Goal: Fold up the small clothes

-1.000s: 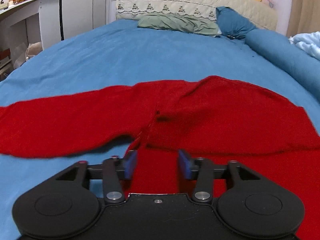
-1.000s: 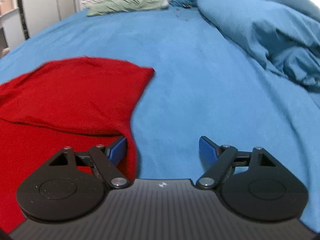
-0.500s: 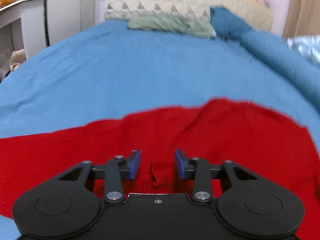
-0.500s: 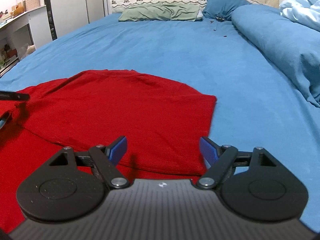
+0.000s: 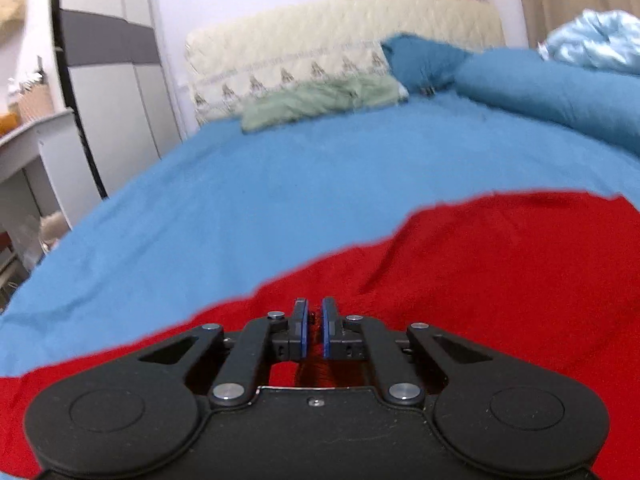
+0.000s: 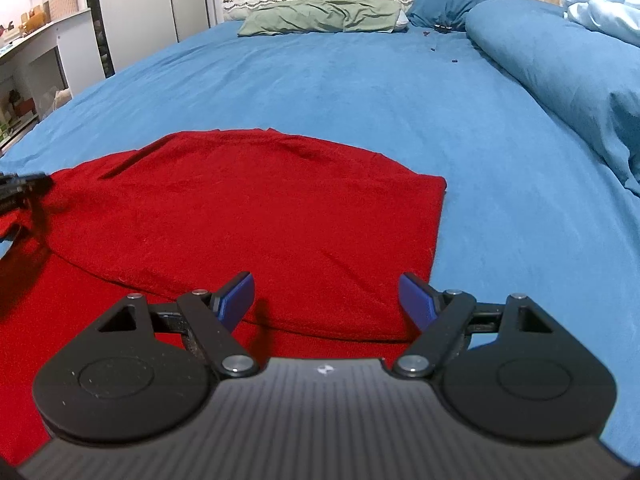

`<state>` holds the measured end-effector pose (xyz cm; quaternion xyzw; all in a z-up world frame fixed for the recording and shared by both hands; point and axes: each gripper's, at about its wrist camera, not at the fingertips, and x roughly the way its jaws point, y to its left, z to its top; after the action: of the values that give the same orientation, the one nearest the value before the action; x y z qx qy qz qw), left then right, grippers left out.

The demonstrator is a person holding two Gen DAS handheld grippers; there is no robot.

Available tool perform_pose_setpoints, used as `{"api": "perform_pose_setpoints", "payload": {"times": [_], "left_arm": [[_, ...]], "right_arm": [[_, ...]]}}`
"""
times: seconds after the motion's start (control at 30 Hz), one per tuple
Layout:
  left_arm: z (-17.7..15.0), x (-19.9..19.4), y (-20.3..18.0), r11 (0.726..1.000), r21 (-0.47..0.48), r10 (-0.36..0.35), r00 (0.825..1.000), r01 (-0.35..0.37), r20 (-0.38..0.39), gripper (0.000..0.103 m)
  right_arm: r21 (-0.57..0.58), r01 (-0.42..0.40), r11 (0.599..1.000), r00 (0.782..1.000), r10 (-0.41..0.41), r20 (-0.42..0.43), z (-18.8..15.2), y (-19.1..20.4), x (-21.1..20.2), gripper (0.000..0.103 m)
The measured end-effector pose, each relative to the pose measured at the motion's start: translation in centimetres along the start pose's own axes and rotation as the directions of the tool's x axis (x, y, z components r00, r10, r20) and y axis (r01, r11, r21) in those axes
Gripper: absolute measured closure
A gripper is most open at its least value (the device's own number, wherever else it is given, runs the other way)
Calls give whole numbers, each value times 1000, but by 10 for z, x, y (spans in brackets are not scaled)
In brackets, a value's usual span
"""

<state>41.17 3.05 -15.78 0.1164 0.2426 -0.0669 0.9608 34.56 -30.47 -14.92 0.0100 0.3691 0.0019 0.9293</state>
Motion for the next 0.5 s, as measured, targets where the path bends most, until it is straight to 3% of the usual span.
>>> {"api": "perform_pose_setpoints", "payload": {"times": [0.07,0.1,0.13,0.23,0.33,0.4,0.5], "left_arm": [[3,6,0,995,7,95,995,-95,3,78],[3,9,2,992,-7,128,992,-128,-17,62],[3,8,5,991,-38,128,991,-129,-28,57],[-2,-11,8,993,-112,-21,1000,23,13,55],[-6,-14,-10,988,-49,-150,989,149,-6,43],[-10,-2,-18,987,-33,-158,987,156,-44,41],[-19,29,-11,979,-121,-181,972,163,-150,35]], "right_arm": [[-3,-3,1000,1000,2,-3,-1,0,1,8],[-7,-5,1000,1000,5,-6,-1,1,2,8],[-9,-10,1000,1000,10,-7,-2,1,2,8],[-7,-38,999,999,38,2,-4,1,2,8],[3,-79,997,997,79,8,-7,2,7,8],[5,-86,996,996,86,-1,-12,2,14,8],[5,-54,999,998,54,-18,-22,-5,19,8]]}}
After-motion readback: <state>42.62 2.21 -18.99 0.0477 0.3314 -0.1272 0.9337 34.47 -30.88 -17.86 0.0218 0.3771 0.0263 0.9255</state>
